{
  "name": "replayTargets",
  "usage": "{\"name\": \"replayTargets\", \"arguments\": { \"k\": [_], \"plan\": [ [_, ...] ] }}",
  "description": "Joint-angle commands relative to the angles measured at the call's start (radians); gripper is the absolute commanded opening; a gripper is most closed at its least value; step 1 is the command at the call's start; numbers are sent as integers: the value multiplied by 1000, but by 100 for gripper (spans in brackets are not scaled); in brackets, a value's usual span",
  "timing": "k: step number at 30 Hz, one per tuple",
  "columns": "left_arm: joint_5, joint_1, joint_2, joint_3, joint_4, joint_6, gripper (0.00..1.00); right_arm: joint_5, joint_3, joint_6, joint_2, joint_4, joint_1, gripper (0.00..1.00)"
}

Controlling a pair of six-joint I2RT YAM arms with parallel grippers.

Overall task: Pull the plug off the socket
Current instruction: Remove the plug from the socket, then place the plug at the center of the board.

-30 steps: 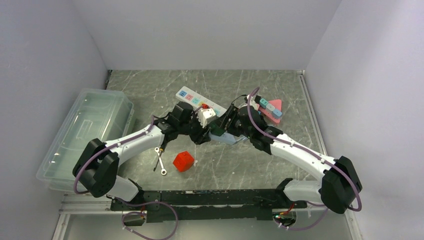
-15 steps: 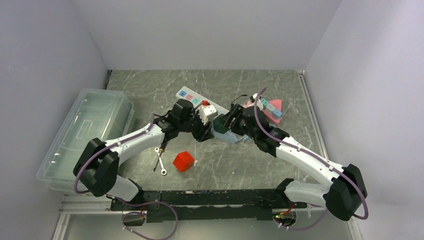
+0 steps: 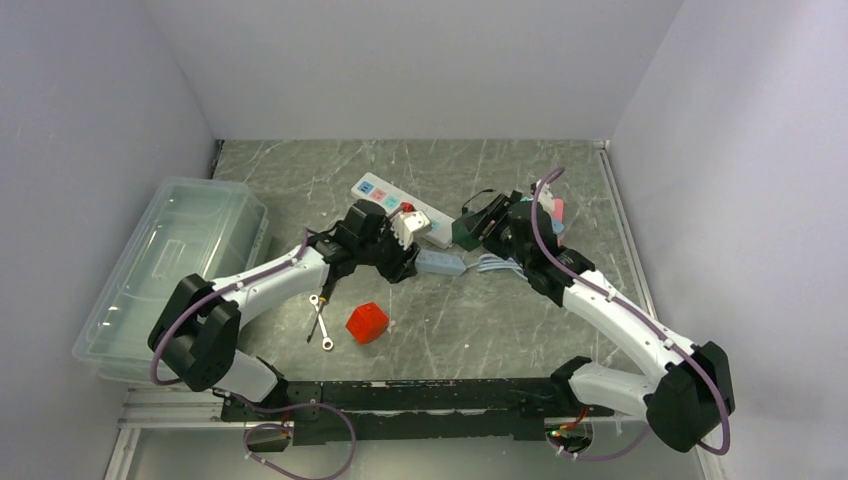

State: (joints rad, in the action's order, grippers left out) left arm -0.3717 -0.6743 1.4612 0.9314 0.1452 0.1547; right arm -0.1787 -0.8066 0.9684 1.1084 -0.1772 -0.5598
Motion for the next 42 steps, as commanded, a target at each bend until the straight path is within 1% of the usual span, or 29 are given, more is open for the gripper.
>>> {"name": "replayTargets", "arguments": {
  "k": [1,5,8,12,16,19,22,26,29,30,31,32,33,36,38,42],
  "plan": [
    [97,10,15,23,34,-5,0,-39,-1,10,-57,41,8,0],
    [92,58,24,41,42,-41,0,-33,6,-54,-86,31,6,0],
    [41,132,39,62,43,-92,0,18,35,-117,-104,25,-9,0],
    [-30,221,71,94,36,-143,0,90,66,-170,-88,0,-101,0],
    [-55,303,141,164,62,-166,0,113,83,-133,-15,4,-295,0],
    [-57,346,183,199,76,-185,0,171,101,-73,72,60,-386,0],
    [-29,353,204,219,94,-167,0,206,96,-42,158,98,-444,0],
    [29,363,218,238,133,-137,0,240,91,-7,227,152,-466,0],
    [69,381,217,243,142,-148,0,262,71,2,285,165,-466,7],
    [77,386,219,244,145,-148,0,270,65,5,303,168,-467,11],
    [81,392,223,248,149,-149,0,274,60,10,318,172,-468,18],
    [81,397,227,251,151,-148,0,277,58,12,330,172,-468,23],
    [80,401,234,257,159,-167,0,278,57,13,340,173,-468,32],
    [77,408,258,282,190,-201,5,262,55,11,346,168,-468,48],
    [79,412,275,301,214,-211,10,247,56,6,341,159,-468,59],
    [90,418,286,313,230,-229,30,213,59,-7,313,130,-466,75]
  ]
}}
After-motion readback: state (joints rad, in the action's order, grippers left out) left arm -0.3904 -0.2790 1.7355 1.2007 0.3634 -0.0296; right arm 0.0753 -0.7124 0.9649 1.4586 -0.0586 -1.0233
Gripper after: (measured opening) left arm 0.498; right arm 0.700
